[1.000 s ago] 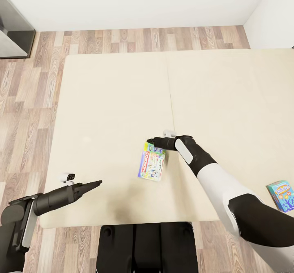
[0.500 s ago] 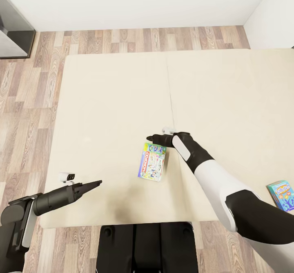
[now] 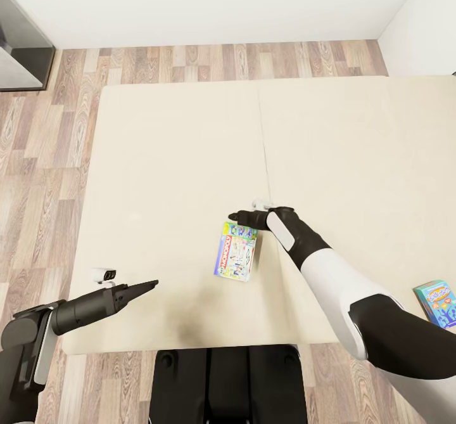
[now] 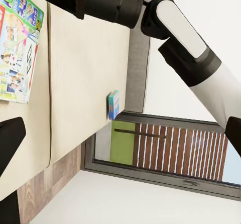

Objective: Put all the toys in the child's room - the three board games (two on the bed and one on the table), the two jigsaw puzzles on the table, and the tennis ball on the table - inside the toy box on the table in the child's room.

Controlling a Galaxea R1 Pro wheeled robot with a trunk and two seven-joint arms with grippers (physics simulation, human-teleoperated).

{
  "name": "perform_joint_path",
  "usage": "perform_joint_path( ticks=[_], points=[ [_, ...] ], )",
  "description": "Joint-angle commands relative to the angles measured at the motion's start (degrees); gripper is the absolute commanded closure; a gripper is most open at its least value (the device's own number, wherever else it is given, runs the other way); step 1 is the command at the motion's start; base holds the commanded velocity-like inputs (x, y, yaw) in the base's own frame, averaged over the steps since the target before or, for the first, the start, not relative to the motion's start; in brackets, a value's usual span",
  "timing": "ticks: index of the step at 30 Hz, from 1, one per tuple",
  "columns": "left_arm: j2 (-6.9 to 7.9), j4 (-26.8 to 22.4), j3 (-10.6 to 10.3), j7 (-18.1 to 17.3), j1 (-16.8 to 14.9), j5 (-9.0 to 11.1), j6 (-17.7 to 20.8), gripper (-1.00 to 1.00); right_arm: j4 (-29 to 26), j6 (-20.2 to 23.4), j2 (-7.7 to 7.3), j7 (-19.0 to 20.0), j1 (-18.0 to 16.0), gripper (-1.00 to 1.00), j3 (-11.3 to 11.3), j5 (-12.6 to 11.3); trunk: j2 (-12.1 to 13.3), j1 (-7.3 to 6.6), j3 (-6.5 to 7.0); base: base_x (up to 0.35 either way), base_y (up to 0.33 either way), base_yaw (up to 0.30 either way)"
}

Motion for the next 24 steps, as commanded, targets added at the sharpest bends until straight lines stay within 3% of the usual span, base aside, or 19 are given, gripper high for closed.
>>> perform_joint_path(
  ticks=[1, 15, 24],
  points=[
    [0.01, 0.0, 0.0, -0.2, 0.0, 0.0, 0.6, -1.0, 0.4, -0.3, 0.0, 0.1, 0.0, -1.0, 0.1, 0.2, -0.1, 0.03, -0.06, 0.0, 0.0, 0.0],
    [-0.02, 0.0, -0.1, -0.2, 0.0, 0.1, 0.6, -1.0, 7.4, -5.1, -0.01, 0.2, 0.0, -1.0, 0.2, 1.4, -0.1, 0.03, -0.06, 0.0, 0.0, 0.0],
    [-0.07, 0.0, -0.1, 0.1, 0.0, 0.0, 0.6, -1.0, 8.2, -5.6, 0.02, 0.2, 0.0, -1.0, 0.2, 1.5, -0.1, 0.03, -0.06, 0.0, 0.0, 0.0]
  ],
)
